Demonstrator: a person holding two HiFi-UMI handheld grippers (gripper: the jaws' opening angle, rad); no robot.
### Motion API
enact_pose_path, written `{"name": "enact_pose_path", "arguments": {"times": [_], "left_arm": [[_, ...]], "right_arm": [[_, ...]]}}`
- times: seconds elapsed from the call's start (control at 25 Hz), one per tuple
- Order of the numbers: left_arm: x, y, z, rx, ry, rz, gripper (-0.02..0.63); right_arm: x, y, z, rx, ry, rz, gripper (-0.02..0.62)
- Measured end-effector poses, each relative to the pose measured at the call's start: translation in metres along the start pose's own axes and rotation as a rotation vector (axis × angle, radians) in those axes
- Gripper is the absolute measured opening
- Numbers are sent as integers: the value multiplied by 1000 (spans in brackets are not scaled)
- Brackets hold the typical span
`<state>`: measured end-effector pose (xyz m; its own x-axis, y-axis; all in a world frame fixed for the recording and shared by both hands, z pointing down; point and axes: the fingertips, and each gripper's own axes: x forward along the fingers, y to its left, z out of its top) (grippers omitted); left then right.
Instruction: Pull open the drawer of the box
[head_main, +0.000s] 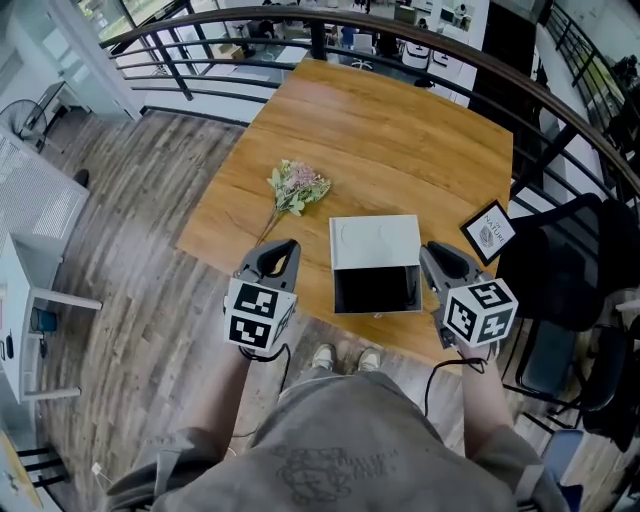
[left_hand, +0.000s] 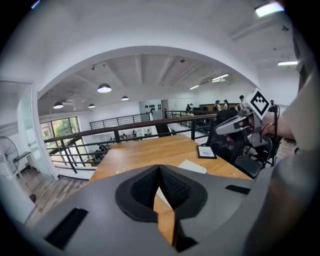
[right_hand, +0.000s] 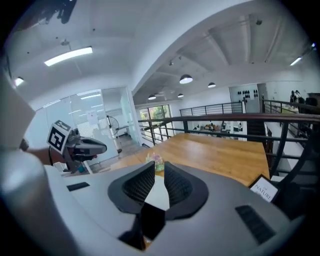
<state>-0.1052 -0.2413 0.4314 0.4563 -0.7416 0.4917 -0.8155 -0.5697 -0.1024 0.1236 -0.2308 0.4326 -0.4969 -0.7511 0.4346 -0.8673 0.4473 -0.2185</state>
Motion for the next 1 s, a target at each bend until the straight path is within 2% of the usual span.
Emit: {"name": "enact_pose_path", "arguments": {"times": [0.16,0.36,0.56,0.8,1.0], "left_arm": [[-18,0,41,31,-92,15,15],[-47,-6,90,79,-233,33,15],[-75,-11,122,100,-342,50,15],[-87,-20,133,106,-381,52,15],[-92,-28,132,92,-398,30,15]], "right_arm": [[-27,17,46,-55,-117,19,67],[-56,40,86,-120,-232,55,64],[-86,53,116,-196,-326,7,54],[-123,63,144,-218,-444,-16,49],[-143,65,143,-253,-451,-31,43]]}}
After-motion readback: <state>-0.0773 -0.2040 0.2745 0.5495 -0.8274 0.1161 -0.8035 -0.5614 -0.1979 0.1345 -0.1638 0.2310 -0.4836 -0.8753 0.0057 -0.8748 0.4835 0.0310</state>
